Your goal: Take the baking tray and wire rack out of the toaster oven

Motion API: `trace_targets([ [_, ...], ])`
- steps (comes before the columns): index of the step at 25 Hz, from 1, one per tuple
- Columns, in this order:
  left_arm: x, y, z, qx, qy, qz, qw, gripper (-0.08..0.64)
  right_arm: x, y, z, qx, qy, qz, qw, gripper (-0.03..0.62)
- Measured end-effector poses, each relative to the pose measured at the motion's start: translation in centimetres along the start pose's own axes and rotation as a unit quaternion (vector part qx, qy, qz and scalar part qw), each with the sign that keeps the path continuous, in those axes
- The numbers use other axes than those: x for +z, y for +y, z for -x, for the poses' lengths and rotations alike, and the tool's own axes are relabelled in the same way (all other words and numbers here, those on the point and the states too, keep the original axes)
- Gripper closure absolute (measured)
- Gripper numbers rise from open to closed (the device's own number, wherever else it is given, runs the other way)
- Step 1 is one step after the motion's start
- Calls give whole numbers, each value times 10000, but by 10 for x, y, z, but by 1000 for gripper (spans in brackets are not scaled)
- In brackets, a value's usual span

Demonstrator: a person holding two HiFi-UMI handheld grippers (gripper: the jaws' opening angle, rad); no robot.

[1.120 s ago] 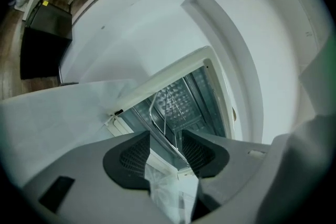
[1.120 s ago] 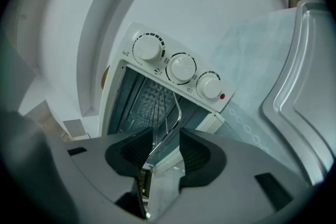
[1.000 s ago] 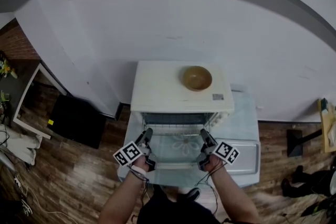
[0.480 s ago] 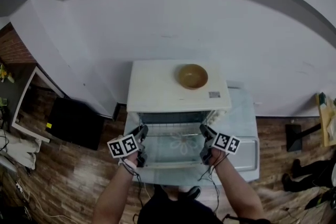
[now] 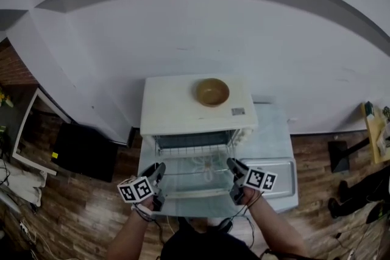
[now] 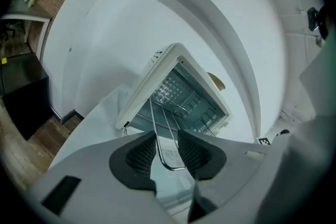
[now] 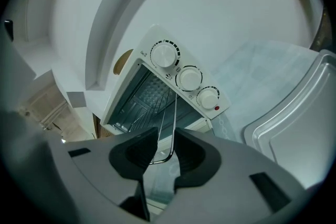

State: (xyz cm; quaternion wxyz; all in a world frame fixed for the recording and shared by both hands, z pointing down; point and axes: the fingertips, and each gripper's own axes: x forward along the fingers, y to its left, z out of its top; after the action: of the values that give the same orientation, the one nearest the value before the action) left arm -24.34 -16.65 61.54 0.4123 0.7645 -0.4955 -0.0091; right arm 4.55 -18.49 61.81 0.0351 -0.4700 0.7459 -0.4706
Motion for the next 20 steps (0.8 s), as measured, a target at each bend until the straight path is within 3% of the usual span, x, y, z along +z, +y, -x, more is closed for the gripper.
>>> trace_targets([
  [11,-30,-15,36,-82,-45,-53,9999,430,-19,9,39,27,-53,217,9997,486],
  [20,-55,-28,65,-23,-43,-681,9977,428,-44,17,71,165,-139,587,9980,486],
])
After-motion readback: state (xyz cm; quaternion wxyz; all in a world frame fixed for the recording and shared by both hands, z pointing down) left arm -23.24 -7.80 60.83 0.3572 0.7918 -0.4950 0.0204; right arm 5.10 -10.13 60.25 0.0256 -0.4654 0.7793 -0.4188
